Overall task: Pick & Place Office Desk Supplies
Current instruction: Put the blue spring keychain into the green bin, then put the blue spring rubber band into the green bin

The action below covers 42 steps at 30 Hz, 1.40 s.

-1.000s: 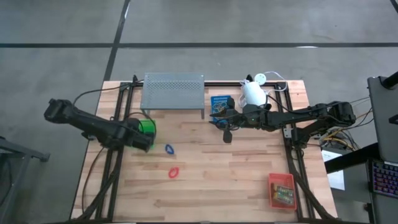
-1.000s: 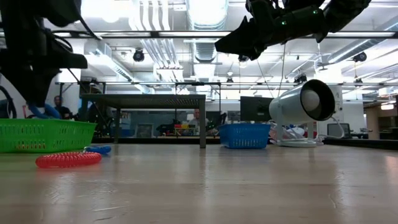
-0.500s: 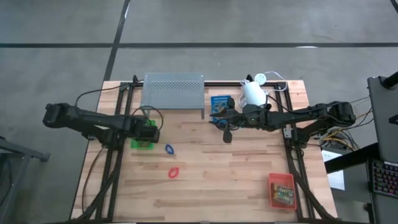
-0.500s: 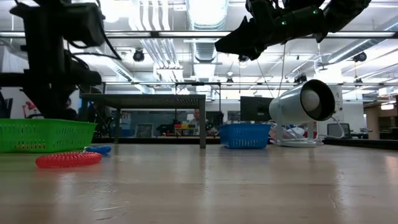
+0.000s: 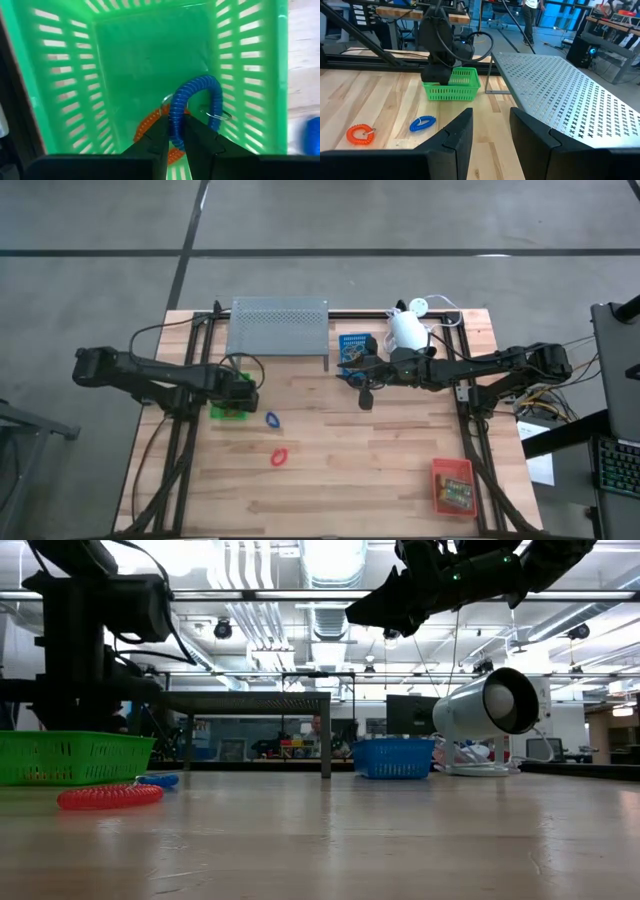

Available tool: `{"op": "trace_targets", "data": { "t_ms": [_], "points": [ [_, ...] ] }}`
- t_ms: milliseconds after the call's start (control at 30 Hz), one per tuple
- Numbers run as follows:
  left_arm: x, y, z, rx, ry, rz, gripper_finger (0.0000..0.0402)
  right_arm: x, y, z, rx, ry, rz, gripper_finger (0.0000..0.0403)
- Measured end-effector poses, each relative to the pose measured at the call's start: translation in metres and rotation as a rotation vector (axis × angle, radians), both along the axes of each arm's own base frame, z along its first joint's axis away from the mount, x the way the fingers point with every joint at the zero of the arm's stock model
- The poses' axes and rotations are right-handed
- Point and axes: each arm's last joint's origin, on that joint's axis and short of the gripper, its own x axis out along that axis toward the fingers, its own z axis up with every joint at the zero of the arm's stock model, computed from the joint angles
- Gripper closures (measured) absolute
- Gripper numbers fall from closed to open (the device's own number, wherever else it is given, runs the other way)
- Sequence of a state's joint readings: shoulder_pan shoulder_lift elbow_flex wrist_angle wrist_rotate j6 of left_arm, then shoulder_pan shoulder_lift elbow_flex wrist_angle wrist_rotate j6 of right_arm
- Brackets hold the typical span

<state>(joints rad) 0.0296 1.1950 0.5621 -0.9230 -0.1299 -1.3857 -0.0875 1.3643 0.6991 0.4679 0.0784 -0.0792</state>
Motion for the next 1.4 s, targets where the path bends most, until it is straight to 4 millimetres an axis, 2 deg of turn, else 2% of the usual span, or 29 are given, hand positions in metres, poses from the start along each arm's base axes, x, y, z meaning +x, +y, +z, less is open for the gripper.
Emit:
{"op": "trace_targets", "data": {
  "t_ms": [233,867,1100,1400],
  "points": [
    [0.001,0.0,0.0,0.0,-0.007,-0.002,0.0333,0.0,0.0,0.0,0.0,0.0,0.0,0.0275],
    [0.003,0.001,0.0,-0.01,-0.026,-0.017,0.0222,0.0,0.0,0.0,0.0,0.0,0.0,0.0275],
    [0.0,0.001,0.001,-0.027,0.003,-0.01,0.0211,0.0,0.0,0.0,0.0,0.0,0.0,0.0275],
    [0.006,0.003,0.019,-0.002,0.017,-0.01,0.0216,0.0,0.0,0.0,0.0,0.0,0.0,0.0275]
  ]
}}
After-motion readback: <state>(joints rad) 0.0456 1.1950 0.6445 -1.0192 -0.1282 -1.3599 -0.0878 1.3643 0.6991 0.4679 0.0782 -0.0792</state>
